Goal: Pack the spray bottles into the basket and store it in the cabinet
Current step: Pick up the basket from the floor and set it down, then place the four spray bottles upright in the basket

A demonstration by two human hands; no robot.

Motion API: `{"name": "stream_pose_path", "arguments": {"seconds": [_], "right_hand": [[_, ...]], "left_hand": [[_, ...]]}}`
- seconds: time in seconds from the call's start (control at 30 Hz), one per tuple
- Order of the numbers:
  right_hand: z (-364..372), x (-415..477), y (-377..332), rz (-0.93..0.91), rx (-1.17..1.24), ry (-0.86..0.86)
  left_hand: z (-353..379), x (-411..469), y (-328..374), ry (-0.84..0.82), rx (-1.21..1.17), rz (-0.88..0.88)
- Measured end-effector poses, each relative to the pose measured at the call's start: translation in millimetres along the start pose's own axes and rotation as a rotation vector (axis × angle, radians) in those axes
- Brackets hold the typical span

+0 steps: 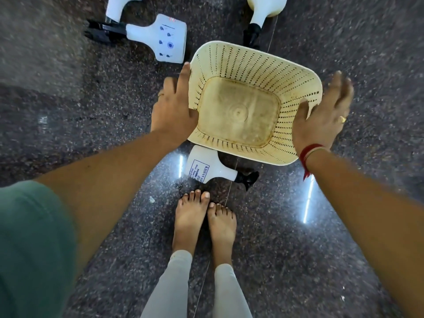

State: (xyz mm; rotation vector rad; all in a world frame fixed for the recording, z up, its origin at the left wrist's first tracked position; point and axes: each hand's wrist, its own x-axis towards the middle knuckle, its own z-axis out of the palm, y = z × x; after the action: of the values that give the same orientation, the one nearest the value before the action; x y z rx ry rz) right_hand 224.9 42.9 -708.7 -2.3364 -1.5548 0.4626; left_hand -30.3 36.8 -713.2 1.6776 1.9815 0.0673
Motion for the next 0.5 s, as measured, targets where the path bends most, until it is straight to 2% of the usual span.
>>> {"name": "stream_pose_path", "arguments": {"seconds": [0.03, 0.1, 0.17, 0.23, 0.27, 0.4, 0.5], "right_hand": [[-0.9, -14.8, -3.0, -0.115, -0.069, 0.007], [2.1, -53.7, -11.6, -0.360, -0.148, -0.124], [10.3, -96.3, -19.2, -0.632, -0.181, -0.274], [18.3, -130.0, -18.3, -0.848, -0.197, -0.332], [20.4, -138.9, -14.9, -0.874, -0.191, -0.356], [25.5, -143.4, 9.0, -0.778, -0.165, -0.439], [38.0, -140.0, 24.8, -0.821, -0.289, -0.639]], "left_hand": [[0.7, -0.8, 0.3, 0.040, 0.054, 0.021], [2.9, -6.7, 2.8, 0.090, 0.193, 0.123], [10.2, -19.1, 10.0, 0.125, 0.294, 0.306], [23.4, -37.9, 16.6, 0.165, 0.324, 0.501], [29.5, -48.1, 16.3, 0.173, 0.319, 0.569], [45.8, -84.1, -20.8, 0.117, 0.410, 0.704], [48.5, -100.7, -52.8, 0.038, 0.506, 0.740]]}}
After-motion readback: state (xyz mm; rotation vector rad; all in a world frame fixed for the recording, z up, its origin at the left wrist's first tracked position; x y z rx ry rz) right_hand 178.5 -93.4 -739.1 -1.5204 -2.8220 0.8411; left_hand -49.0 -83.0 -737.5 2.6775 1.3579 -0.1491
